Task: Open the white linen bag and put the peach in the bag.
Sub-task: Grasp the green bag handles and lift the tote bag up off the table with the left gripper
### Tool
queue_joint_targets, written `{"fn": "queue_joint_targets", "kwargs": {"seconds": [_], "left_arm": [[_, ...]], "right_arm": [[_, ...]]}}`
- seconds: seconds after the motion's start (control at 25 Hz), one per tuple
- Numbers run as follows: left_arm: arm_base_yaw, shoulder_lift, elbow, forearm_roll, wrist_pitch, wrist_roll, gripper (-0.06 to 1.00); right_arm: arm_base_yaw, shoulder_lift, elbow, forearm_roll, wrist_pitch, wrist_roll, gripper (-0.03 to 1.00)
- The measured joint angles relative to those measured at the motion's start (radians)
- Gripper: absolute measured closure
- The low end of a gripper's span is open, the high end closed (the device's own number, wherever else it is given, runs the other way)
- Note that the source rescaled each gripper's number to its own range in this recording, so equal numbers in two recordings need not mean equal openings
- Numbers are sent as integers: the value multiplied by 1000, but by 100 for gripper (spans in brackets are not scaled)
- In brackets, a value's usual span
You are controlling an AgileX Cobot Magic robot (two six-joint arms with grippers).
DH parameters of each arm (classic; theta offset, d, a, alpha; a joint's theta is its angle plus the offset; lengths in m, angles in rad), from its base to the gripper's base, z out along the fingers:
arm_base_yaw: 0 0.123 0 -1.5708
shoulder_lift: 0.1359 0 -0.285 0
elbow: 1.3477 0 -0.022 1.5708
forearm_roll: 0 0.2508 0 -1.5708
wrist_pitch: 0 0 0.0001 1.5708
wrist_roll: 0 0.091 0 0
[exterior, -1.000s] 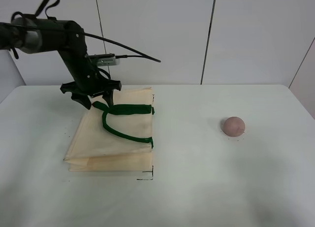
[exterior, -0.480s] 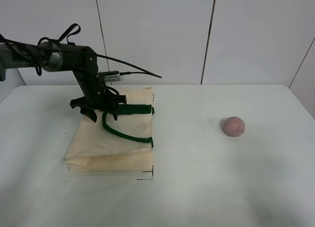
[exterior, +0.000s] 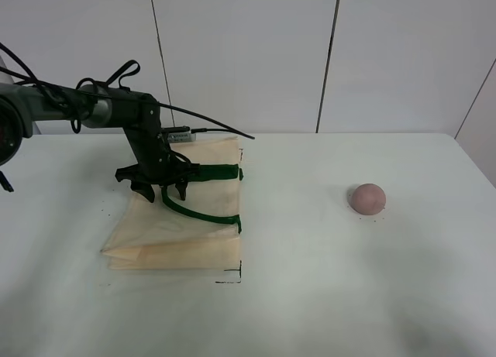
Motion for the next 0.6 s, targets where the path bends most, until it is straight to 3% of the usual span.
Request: {"fn": "queue_joint_targets", "kwargs": {"seconds": [0.08,0.16,0.28,0.32,0.6], "left_arm": [[0,0,-2,4,0,0,21],[0,0,-3,6,0,0,40],[-1,0,-5,4,0,0,82],[-1,0,-6,2,0,-1,92],[-1,-11,-54,9,94,-15,94]], "right_arm": [[0,0,0,0,0,0,-3],[0,0,0,0,0,0,-3],[0,0,0,0,0,0,-3],[0,0,0,0,0,0,-3],[0,0,0,0,0,0,-3]]}}
